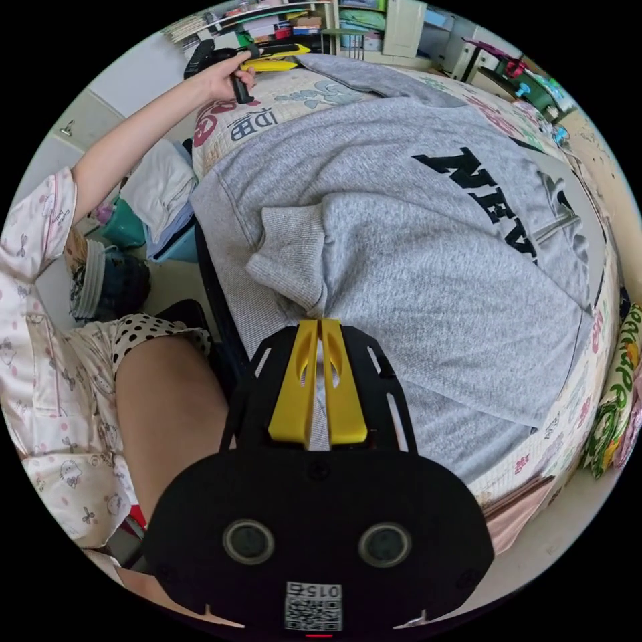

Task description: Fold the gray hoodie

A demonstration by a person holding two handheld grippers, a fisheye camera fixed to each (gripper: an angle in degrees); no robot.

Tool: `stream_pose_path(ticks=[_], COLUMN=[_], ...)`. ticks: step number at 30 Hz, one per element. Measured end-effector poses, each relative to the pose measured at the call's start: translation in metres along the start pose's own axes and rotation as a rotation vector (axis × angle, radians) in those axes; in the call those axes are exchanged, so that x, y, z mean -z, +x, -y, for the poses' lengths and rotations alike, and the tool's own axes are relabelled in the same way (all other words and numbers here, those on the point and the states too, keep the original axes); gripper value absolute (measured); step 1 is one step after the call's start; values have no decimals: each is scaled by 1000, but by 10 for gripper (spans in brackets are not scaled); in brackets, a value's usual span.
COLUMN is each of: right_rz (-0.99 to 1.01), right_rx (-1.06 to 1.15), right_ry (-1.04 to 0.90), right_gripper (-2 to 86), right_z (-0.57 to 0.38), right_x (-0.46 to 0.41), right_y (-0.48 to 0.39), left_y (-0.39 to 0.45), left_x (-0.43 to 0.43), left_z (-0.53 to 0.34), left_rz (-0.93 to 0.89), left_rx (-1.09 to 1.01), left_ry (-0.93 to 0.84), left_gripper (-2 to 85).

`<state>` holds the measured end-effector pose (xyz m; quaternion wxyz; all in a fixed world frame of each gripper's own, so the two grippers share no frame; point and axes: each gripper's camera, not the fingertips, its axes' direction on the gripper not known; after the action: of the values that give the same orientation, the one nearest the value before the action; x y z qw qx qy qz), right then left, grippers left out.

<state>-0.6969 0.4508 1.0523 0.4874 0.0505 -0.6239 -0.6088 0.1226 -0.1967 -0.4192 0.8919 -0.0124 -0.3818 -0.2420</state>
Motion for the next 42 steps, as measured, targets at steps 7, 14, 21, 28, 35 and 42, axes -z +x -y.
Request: stream_pose_path(ticks=[7,14,21,28,35,42], right_rz=[98,14,44,44,46,193], right_rx=[-69,-49,-58,-80,-76,-141], right_ry=[-7,-47,-37,-62,-62,21], right_gripper=[-10,-10,-10,-10,-8,22], right_z=[24,67,107,169,235,262], right_x=[8,31,71,134,220,339], right_y=[27,7,3,-17,-43,-42], left_y=[-48,-81,-127,-75,170,124], left_x=[-33,-64,-86,-88,-63,-111], left_z=[41,29,28,11,-217,-435], left_rz=[28,-69,-133,7,-107,-166], left_rx=[181,152,206,-66,-1394,-1797], left_ry=[122,331,289,290,93,-488], left_gripper=[137,142,29,-4,2,13])
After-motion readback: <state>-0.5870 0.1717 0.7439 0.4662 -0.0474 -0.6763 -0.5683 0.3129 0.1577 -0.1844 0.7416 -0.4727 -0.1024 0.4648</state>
